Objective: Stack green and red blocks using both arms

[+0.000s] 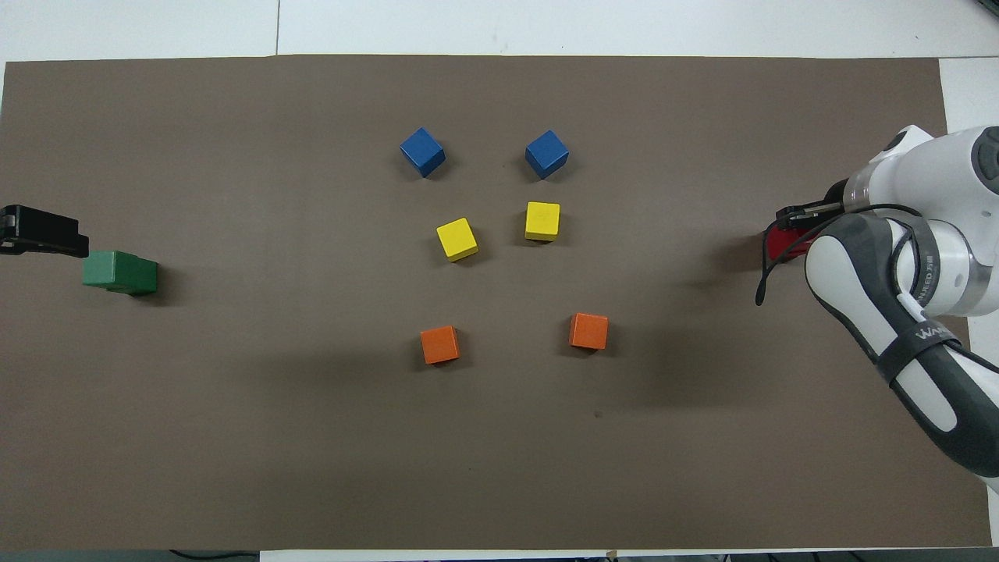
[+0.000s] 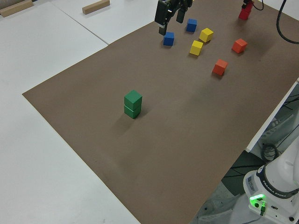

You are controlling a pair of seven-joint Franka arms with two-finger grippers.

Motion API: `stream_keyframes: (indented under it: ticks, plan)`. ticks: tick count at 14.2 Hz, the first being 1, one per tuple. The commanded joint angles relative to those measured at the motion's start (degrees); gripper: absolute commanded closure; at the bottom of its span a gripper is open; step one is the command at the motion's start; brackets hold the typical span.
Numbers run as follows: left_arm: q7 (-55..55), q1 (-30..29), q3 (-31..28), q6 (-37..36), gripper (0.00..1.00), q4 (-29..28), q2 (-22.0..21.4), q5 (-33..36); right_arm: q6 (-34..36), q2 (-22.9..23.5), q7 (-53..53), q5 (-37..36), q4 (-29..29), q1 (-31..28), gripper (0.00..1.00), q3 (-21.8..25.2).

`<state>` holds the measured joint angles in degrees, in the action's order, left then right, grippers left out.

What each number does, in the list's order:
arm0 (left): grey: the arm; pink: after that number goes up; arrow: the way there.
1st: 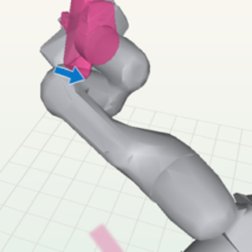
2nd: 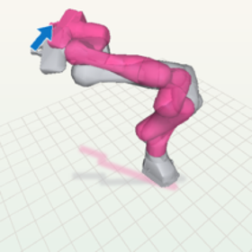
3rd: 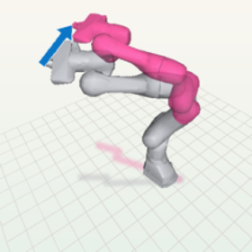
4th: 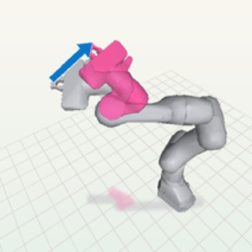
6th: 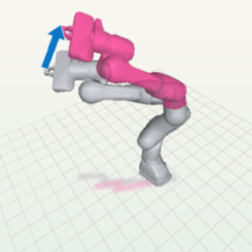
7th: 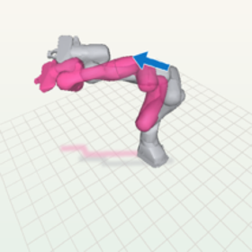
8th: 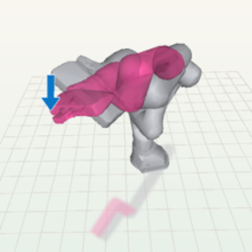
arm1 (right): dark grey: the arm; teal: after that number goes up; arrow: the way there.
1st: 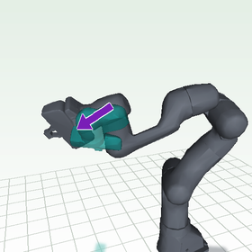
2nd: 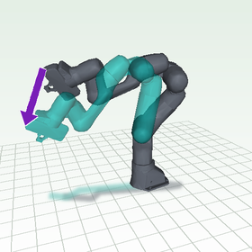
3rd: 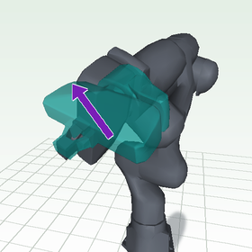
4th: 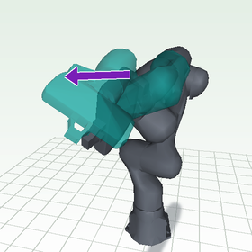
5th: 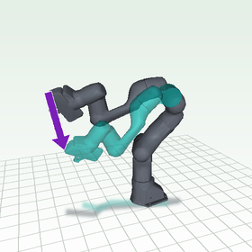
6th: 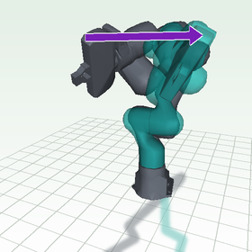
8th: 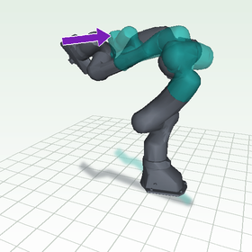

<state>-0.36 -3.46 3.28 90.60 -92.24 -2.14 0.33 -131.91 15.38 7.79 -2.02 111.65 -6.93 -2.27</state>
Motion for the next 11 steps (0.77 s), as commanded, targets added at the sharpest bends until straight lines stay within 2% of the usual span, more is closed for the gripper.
stream_keyframes:
  ticks: [1, 2, 3, 4, 8, 11]
  plan:
    - [0.71, 0.99, -0.99, 0.63, 0.00, -0.05, -0.32, -0.85, -1.51, -1.58, 1.87, 0.00, 1.82, -0.54, 0.71, -0.27]
    - [0.71, 0.99, -0.99, 0.71, 0.00, -0.05, -0.32, -0.85, -1.60, -1.58, 1.87, 0.00, 1.82, -0.54, 0.40, -0.28]
    - [0.71, 0.99, -0.99, 0.72, 0.00, -0.05, -0.32, -0.85, -1.60, -1.58, 1.87, 0.00, 1.82, -0.54, 0.13, -0.28]
    - [0.71, 0.99, -0.99, 0.80, 0.00, -0.14, -0.32, -0.85, -1.60, -1.58, 1.96, 0.00, 1.82, -0.54, 0.00, -0.19]
    - [0.71, 0.65, -0.91, 0.63, 0.00, -0.05, -0.40, -0.77, -1.43, -1.58, 1.79, 0.00, 1.64, -0.54, 0.00, -0.19]
    - [0.71, 0.73, -0.91, 0.36, 0.00, -0.05, -0.40, -0.77, 2.07, -2.89, 1.35, 0.00, 0.94, -0.37, 0.00, -0.36]
